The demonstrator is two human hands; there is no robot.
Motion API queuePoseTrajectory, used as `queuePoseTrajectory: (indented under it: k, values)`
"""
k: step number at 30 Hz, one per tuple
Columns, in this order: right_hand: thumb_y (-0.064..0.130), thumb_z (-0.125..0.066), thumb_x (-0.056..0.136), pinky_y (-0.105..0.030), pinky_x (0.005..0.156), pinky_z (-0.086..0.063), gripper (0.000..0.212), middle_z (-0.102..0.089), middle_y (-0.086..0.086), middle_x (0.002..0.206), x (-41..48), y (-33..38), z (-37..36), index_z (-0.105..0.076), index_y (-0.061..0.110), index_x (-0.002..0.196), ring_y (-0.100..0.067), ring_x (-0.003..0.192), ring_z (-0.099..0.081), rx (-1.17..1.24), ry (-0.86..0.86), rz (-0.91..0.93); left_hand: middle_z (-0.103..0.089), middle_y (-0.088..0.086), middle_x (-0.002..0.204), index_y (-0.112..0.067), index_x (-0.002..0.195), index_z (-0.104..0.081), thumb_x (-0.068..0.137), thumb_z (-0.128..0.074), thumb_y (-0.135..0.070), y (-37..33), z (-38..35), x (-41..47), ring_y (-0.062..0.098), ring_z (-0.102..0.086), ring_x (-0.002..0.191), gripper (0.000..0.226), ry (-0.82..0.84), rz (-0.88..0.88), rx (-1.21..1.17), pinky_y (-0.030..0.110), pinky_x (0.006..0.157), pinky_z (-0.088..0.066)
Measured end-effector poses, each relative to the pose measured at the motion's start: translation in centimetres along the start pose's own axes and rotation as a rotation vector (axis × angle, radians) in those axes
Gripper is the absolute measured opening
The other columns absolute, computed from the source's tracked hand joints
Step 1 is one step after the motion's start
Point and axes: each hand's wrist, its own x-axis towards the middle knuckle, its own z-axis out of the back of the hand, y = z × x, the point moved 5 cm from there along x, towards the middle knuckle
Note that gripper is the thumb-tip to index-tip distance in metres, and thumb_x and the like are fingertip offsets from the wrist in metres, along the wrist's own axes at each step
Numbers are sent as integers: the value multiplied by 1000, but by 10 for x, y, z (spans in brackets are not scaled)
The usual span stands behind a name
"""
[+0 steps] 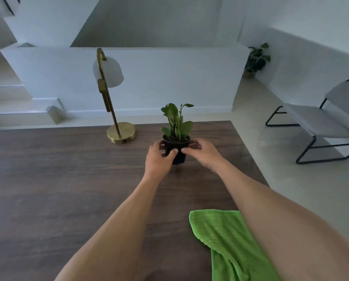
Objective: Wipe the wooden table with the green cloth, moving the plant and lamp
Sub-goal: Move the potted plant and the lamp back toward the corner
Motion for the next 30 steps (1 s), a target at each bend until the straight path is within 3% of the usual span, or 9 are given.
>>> queuePoseTrajectory:
  k: [3, 11, 17, 22, 25, 30]
  values:
    - [40, -78, 78, -39, 99, -49, 47, -70, 5, 110, -36, -14, 8, -65, 18, 117, -13, 104, -64, 0, -29, -28, -59, 1, 125, -17, 132, -51, 83, -71, -40, 2, -6, -34, 19, -62, 107, 58, 17, -2, 53, 45, 97, -50]
    - [38, -79, 76, -36, 97, -50, 39, -72, 7, 104, -96, -42, 11, -69, 19, 108, -9, 100, -66, -3, -54, -53, -61, 0, 121, -19, 131, -54, 73, -67, -55, 16, -20, -95, 20, -63, 104, 69, 39, 20, 62, 45, 96, -50]
    - [38, -81, 74, -35, 97, -51, 41, -72, 6, 103, -106, -53, 4, -69, 19, 109, -8, 96, -67, 19, -82, -51, -59, -1, 122, -19, 131, -54, 81, -72, -42, 21, -21, -107, 18, -63, 105, 58, 25, -6, 43, 42, 97, -49]
    - [55, -77, 59, -38, 97, -52, 57, -73, 8, 103, -116, -59, 4, -68, 26, 108, -7, 97, -68, 61, -97, -43, -56, -2, 126, -18, 134, -51, 83, -72, -37, 23, -24, -115, 13, -61, 104, 58, 23, -39, 10, 30, 93, -50]
    - [44, -80, 66, -41, 98, -52, 40, -73, 8, 103, -124, -62, 3, -66, 34, 102, -8, 98, -68, 101, -96, -31, -56, -5, 123, -22, 132, -51, 82, -71, -38, 26, -27, -122, 11, -58, 109, 56, 22, -60, 3, 38, 98, -50]
    - [57, -76, 56, -43, 97, -52, 53, -70, 13, 111, -134, -68, -2, -61, 42, 105, -10, 104, -66, 78, -90, -28, -54, -10, 121, -28, 129, -52, 82, -72, -33, 35, -32, -133, 9, -57, 114, 51, 65, -73, -49, 41, 100, -49]
